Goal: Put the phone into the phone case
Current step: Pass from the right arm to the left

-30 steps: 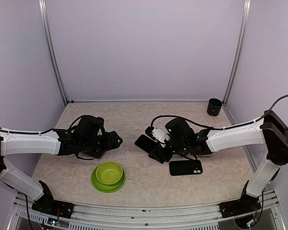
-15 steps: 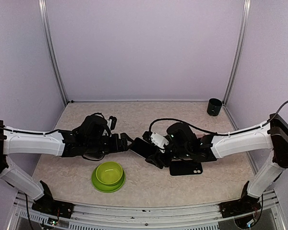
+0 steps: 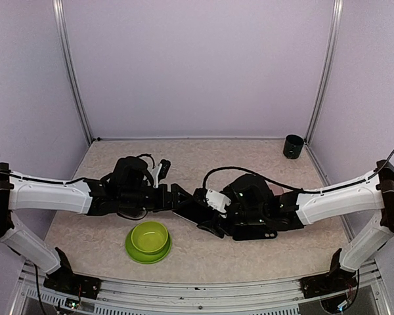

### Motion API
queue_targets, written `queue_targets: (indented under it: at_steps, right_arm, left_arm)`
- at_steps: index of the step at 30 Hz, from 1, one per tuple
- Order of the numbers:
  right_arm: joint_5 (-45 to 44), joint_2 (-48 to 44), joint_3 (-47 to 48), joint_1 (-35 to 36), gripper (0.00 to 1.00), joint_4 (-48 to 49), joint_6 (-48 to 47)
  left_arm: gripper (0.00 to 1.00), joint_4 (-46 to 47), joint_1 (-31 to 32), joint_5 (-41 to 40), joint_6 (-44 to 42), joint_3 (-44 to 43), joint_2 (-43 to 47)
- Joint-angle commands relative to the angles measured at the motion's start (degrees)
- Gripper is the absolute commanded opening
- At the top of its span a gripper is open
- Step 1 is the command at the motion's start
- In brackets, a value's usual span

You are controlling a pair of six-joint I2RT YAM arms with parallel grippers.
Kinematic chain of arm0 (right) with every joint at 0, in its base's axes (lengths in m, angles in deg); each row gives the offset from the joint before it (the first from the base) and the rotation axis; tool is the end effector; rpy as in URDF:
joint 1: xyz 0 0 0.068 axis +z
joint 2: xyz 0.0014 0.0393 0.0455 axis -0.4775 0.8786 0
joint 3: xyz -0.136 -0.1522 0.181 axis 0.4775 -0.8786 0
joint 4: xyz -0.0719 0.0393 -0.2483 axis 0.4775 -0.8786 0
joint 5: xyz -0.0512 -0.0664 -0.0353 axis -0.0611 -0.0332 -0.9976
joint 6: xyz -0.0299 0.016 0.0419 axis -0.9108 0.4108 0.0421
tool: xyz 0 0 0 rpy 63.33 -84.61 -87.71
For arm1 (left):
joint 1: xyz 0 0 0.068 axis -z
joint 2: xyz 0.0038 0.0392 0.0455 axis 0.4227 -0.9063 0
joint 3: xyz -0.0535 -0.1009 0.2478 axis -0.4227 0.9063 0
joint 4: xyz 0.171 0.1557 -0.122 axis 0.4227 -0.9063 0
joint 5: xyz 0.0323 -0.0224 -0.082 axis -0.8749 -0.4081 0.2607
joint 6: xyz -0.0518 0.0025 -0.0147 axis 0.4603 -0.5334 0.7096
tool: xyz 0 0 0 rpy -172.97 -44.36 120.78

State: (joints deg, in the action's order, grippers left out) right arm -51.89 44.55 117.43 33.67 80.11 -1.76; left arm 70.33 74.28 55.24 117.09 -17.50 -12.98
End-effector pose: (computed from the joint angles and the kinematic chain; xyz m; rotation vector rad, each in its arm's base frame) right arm 0.1526 0.2906 0.2054 -1.2777 1.7450 0.5549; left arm 0.1967 -0.2404 0.2164 0.2990 2.2971 -1.1246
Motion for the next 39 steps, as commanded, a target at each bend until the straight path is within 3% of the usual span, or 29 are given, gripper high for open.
queue_targets:
  at_steps: [1, 9, 21, 39]
  right_arm:
    - [-2.04, -2.9, -0.46, 0.61, 0.5, 5.59, -1.8]
    - [-2.39, -4.22, -1.54, 0.99, 0.51, 7.0, -3.09]
    - [-4.49, -3.98, -1.99, 1.6, 0.5, 7.21, -5.03]
    - [-6.18, -4.42, -3.12, 1.79, 0.51, 8.15, -6.52]
  left_arm:
    - [0.83, 4.94, 0.29, 6.68, -0.61, -0.56, -0.73]
    - [0.78, 8.2, 0.27, 11.98, 0.01, 0.55, -0.22]
    - [0.59, 10.86, 0.26, 15.07, 1.28, 0.92, -1.21]
    - [0.13, 11.96, 0.28, 15.92, 1.99, 0.08, -4.21]
